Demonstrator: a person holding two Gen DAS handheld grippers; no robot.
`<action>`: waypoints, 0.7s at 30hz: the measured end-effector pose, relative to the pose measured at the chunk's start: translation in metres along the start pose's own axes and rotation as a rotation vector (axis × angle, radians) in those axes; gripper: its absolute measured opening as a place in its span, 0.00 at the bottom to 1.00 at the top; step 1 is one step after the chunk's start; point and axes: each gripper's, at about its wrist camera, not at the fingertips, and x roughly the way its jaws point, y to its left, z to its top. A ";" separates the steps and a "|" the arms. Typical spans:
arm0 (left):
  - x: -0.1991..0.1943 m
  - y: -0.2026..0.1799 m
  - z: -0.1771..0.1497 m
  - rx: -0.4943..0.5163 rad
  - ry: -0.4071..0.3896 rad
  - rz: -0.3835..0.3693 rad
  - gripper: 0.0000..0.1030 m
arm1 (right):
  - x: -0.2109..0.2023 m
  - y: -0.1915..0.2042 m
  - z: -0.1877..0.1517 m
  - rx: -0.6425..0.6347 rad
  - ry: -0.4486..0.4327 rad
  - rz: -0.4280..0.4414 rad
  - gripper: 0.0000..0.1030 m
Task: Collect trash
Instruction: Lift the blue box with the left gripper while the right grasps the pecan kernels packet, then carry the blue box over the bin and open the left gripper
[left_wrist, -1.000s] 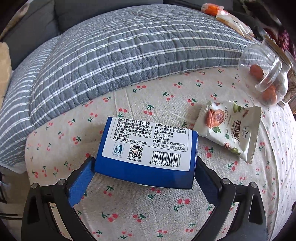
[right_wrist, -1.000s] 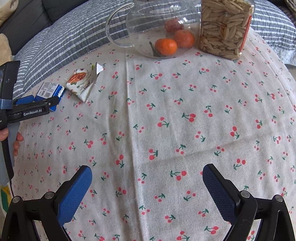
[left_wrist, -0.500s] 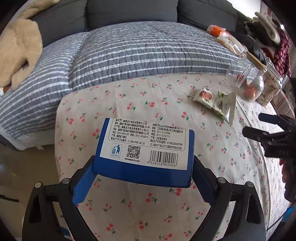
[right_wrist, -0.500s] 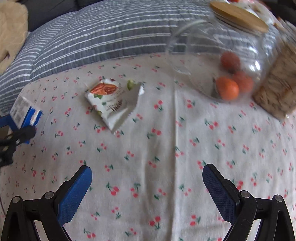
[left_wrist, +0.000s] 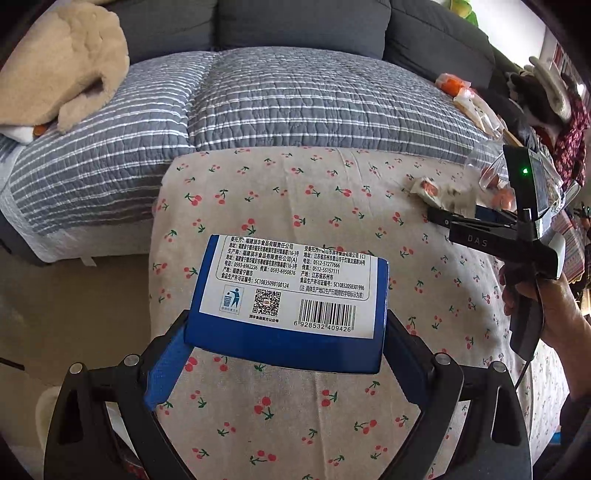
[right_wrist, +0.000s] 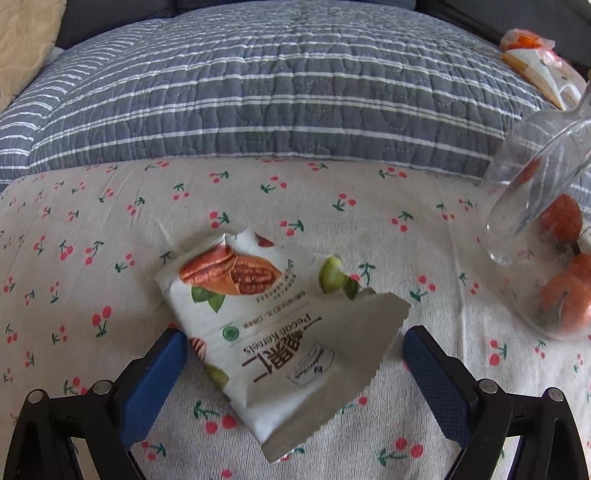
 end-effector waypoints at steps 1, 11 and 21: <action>-0.002 -0.001 -0.002 0.002 0.001 0.001 0.94 | 0.000 0.002 -0.001 -0.014 -0.019 0.011 0.80; -0.061 -0.005 -0.034 -0.018 -0.040 -0.020 0.94 | -0.059 0.002 -0.036 -0.054 -0.083 0.046 0.58; -0.127 0.009 -0.093 -0.041 -0.071 -0.003 0.94 | -0.153 0.005 -0.089 -0.026 -0.119 0.044 0.59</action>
